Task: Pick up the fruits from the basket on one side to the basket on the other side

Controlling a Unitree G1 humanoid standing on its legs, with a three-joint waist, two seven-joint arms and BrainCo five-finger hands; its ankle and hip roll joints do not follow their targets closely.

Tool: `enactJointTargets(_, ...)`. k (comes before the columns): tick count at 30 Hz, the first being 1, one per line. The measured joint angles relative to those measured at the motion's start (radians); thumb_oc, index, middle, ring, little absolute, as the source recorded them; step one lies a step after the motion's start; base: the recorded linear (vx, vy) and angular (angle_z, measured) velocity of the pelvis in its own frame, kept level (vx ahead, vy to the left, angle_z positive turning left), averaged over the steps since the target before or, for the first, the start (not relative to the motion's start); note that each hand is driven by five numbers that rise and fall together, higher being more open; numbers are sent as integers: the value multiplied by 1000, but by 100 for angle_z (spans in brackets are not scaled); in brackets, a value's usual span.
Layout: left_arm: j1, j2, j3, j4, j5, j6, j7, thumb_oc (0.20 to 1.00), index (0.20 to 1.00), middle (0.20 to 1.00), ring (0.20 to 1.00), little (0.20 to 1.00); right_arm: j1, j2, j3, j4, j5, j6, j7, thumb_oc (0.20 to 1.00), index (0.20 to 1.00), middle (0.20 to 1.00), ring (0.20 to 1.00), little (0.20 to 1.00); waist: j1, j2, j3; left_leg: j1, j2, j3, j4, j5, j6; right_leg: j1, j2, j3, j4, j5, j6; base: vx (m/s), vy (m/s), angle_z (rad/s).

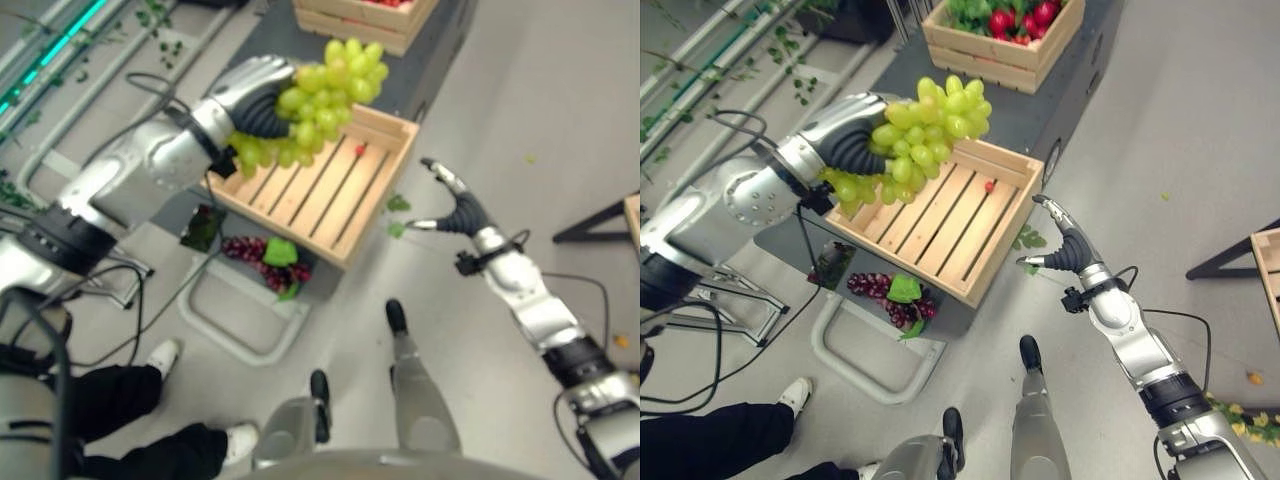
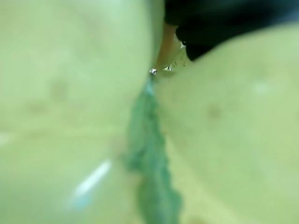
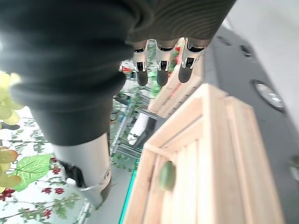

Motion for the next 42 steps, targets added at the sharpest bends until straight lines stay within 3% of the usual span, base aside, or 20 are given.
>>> enactJointTargets(12, 11, -57, -8, -42, 199, -3, 1, 200, 200, 200, 200, 200, -2, 65, 70, 21, 22, 41, 42, 1000, 1000, 1000, 1000, 1000, 14, -6, -118, 69, -1, -21, -62, 10, 15, 66, -8, -26, -30, -11, 4, 60, 9, 5)
enactJointTargets(17, 146, -51, 46, -107, 281, -20, -14, 200, 200, 200, 200, 200, 19, 89, 74, 36, 18, 47, 62, 1000, 1000, 1000, 1000, 1000, 12, -13, -164, 108, 3, -19, -100, 13, 17, 96, -3, -26, -54, -11, 5, 53, 6, -4)
enactJointTargets(23, 327, 44, 103, -190, 369, -42, -49, 200, 200, 200, 200, 200, 125, 126, 73, 50, 18, 56, 103, 1000, 1000, 1000, 1000, 1000, 9, -32, -191, 126, 3, -13, -130, 20, 22, 103, -2, -25, -69, -9, 7, 27, 4, -3)
enactJointTargets(30, 353, 161, 140, -266, 429, -69, -67, 200, 200, 200, 200, 200, 182, 175, 78, 57, 18, 59, 127, 1000, 1000, 1000, 1000, 1000, 10, -29, -194, 142, 0, 2, -160, 31, 25, 103, -3, -19, -81, -2, 15, 6, 32, -5)
enactJointTargets(39, 487, 169, 224, -277, 488, -91, -64, 200, 200, 200, 200, 200, 243, 167, 95, 48, 18, 58, 144, 1000, 1000, 1000, 1000, 1000, 6, 35, -202, 161, -10, 27, -187, 34, 31, 100, -6, 2, -83, -2, 17, -6, 38, -8)
enactJointTargets(42, 543, 169, 253, -292, 493, -92, -65, 200, 200, 200, 200, 200, 251, 157, 94, 48, 16, 58, 148, 1000, 1000, 1000, 1000, 1000, 5, 39, -201, 161, -12, 31, -187, 35, 32, 98, -6, 6, -83, -3, 17, -13, 24, -5)
